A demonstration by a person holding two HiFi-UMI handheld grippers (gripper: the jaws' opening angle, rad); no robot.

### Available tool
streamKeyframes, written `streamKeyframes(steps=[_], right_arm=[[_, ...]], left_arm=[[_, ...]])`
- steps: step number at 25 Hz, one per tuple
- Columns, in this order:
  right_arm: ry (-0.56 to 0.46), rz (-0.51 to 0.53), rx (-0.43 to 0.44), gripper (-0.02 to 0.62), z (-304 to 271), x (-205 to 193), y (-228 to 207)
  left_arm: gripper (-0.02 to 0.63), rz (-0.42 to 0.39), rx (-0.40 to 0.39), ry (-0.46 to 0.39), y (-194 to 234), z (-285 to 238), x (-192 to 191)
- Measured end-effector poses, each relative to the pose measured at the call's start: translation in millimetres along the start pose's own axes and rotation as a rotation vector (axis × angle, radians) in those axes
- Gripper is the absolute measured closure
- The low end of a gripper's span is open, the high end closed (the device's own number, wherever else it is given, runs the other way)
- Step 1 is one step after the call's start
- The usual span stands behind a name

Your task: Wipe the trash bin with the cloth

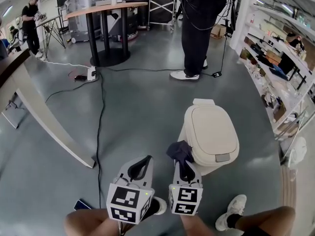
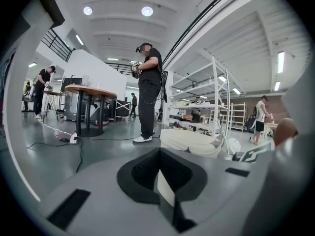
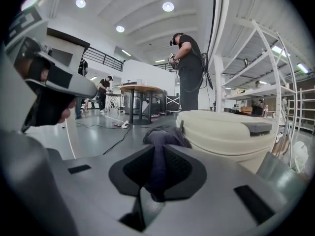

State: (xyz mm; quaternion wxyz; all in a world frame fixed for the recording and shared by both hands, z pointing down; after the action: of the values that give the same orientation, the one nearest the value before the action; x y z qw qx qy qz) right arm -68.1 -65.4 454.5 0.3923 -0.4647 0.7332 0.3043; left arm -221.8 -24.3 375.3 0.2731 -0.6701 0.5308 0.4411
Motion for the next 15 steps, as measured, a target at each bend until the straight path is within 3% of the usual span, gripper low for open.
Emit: streamKeyframes(steps=[15], right_arm=[[0.084,-0.022,-0.080,0.543,-46,-39,-6]], left_arm=[[0.606,0.006,0.003,0.021,12,-12,-16]])
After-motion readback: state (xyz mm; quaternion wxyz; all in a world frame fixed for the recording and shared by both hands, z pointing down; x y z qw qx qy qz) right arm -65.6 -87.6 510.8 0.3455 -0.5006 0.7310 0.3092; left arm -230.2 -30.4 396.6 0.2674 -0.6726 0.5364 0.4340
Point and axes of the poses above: the fingertips, and each gripper's own axes: z backward along the fingers, y to its left, x out of its top, the point moved 8 cm from there along z, backward along the fingers, and after that the axes turned 13 degrees about y, right-handed, at the moved point
